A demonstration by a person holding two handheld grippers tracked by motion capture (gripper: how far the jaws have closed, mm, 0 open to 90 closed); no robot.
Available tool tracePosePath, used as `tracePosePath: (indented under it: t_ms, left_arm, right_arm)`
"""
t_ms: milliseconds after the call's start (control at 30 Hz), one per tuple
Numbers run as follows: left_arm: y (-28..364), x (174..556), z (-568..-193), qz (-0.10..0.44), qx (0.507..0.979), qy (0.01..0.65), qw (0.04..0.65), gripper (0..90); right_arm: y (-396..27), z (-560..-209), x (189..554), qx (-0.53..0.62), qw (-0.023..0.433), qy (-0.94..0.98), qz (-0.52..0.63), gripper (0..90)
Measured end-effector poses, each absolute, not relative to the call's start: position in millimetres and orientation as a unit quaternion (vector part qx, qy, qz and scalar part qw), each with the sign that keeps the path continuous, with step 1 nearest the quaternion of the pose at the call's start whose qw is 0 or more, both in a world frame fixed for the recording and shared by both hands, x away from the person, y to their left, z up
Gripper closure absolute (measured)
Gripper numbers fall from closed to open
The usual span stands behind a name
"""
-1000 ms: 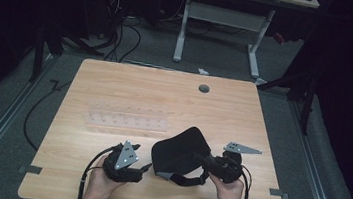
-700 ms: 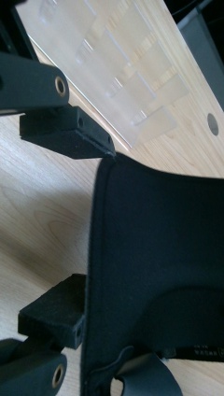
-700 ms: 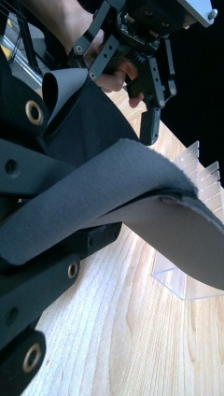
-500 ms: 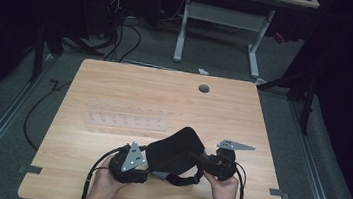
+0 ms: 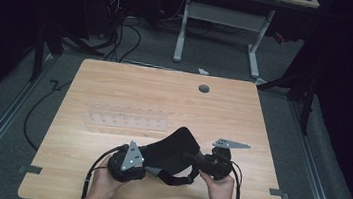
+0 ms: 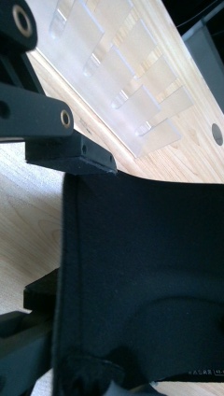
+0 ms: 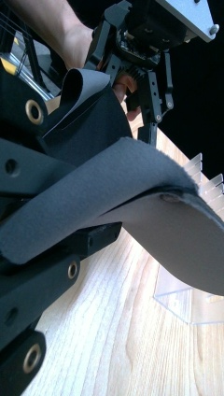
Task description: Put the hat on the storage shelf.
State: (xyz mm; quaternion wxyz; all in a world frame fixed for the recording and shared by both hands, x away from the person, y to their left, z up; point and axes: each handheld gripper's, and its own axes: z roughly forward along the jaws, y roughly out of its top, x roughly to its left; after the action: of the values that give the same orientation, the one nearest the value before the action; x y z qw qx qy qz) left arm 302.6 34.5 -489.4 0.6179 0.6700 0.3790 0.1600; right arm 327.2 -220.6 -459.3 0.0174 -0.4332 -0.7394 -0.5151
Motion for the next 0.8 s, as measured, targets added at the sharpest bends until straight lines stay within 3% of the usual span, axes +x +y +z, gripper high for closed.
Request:
tracePosePath:
  t_ms: [400,633,800]
  left_arm:
    - [34,302,-489,0.157,0.685,0.37,0.608,56.4]
    - [35,294,-484,0.13,0.696,0.337,0.621,75.3]
    - [37,290,-481,0.104,0.705,0.323,0.623,84.0]
  right_arm:
    - [-210,-457,327,-0.427,0.025,-0.744,-0.514,84.0]
    - [-217,-454,330,-0.428,0.025,-0.73,-0.532,79.9]
    - [-218,-454,331,-0.43,0.014,-0.729,-0.532,73.9]
